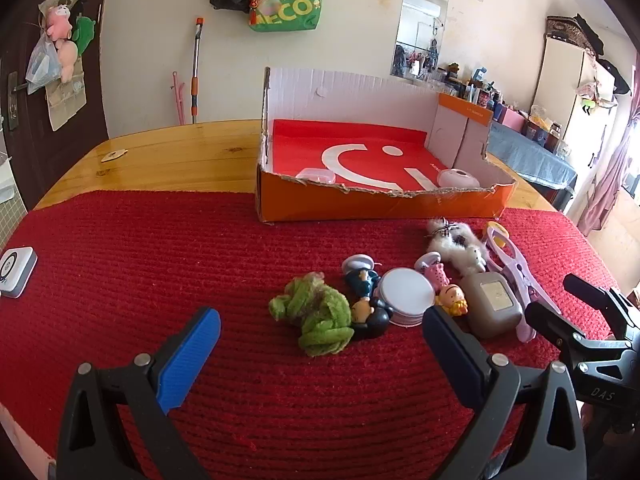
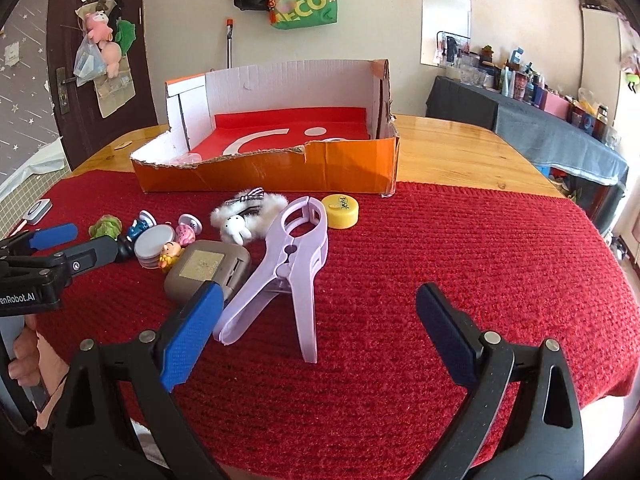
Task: Organize objects
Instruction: 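Withdraw both tools from the box back toward the remaining items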
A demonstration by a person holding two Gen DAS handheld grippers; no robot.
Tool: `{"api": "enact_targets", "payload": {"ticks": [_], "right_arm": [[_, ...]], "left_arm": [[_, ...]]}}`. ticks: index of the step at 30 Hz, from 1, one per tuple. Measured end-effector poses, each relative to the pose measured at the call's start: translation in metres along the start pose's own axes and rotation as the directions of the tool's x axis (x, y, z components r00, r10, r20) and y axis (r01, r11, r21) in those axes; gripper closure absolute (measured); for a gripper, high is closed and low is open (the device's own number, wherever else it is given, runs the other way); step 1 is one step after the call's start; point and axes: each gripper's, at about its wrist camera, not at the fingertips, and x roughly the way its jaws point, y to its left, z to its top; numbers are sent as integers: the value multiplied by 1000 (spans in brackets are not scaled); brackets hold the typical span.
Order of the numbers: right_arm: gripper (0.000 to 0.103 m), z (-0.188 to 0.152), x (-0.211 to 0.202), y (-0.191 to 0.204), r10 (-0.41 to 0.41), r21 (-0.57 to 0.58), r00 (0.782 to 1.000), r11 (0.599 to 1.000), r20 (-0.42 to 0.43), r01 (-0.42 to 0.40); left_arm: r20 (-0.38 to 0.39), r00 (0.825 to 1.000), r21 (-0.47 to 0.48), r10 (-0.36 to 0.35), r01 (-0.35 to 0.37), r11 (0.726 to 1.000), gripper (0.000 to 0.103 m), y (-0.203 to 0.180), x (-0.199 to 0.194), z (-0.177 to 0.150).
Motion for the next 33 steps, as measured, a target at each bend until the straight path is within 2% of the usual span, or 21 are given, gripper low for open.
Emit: {"api": "enact_targets", "payload": {"ticks": [14,23,27,33], "right_arm": [[3,-5,5,-3,9,10,999,1000,-33,-9],[3,-2,2,-27,-91,24,995,995,-28,92],[3,1,0,-36,-87,50,996,995,-24,88],[3,5,-1,-33,-83,39,996,996,-15,84]], "left_arm": [[-27,999,-8,26,-27,1000,0,10,5,0],[-24,997,9,71,-71,997,0,21,4,1],[-31,997,19,72,-71,997,0,25,6,1],[-27,993,53,112,-111,992,0,29,7,2]]}}
